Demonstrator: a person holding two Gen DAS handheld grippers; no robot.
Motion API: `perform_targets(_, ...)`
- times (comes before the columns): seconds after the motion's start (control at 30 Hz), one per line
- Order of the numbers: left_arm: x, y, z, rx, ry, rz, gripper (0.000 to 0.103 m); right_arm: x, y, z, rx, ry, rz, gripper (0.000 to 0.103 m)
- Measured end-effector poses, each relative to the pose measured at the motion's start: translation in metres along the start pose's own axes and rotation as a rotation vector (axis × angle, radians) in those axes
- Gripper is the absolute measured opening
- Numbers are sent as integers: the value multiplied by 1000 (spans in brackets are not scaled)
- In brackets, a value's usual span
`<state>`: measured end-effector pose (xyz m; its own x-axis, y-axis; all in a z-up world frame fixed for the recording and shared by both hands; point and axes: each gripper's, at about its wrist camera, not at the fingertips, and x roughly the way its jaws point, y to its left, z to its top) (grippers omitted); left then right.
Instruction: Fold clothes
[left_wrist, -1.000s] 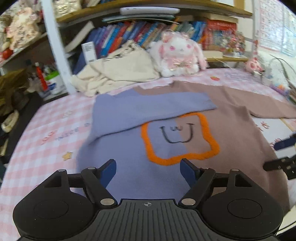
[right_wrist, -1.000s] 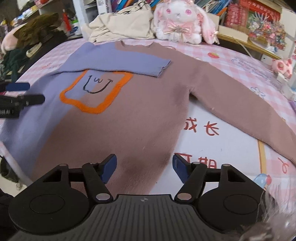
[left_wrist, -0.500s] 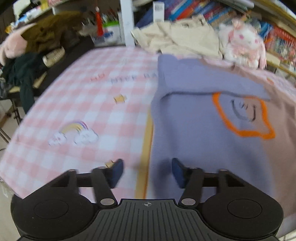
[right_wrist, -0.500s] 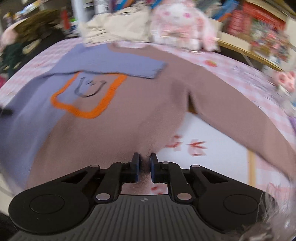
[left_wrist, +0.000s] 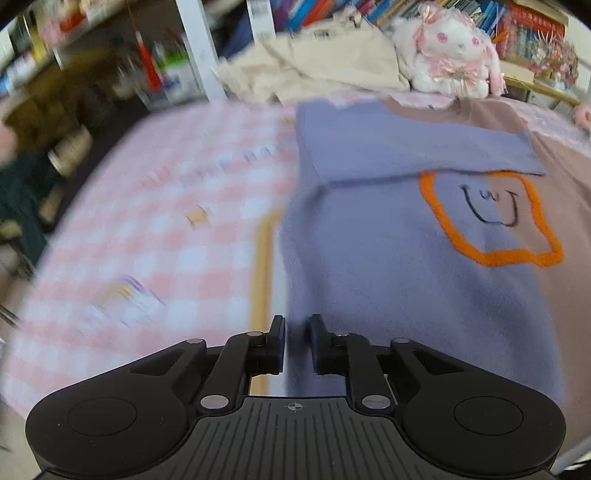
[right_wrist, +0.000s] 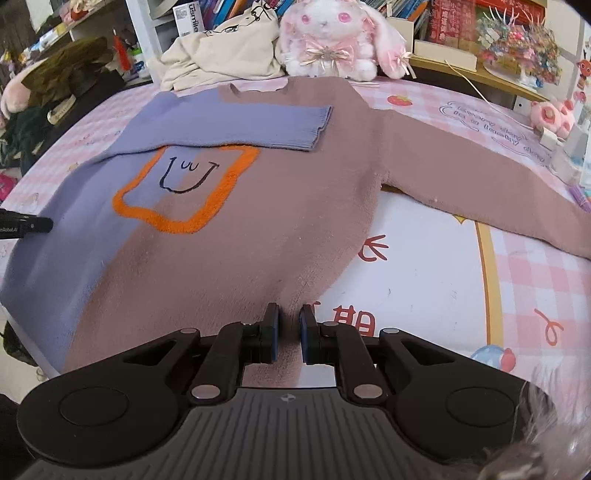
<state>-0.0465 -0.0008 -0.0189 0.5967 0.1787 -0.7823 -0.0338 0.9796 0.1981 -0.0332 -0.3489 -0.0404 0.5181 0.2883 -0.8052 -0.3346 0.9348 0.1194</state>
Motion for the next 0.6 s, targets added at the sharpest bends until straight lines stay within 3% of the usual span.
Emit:
perform_targets(0.07, -22, -14, 11, 82, -95, 49, 23, 0, 1, -1, -6, -4, 1, 14)
perform_targets(0.1, -32, -24, 18, 120, -147, 34, 32, 0, 1, -1, -9, -6, 2, 15)
perform_targets(0.2, -50, -69, 42, 231, -262, -111, 50, 0, 3, -2, -19, -13, 3, 15)
perform_targets(0.33, -32, -134, 68, 332, -292, -236, 50, 0, 5, -4, -31, -22, 5, 15)
perform_targets(0.6, 9, -228, 93, 530, -302, -300, 49, 1, 9, -8, -56, -40, 9, 15)
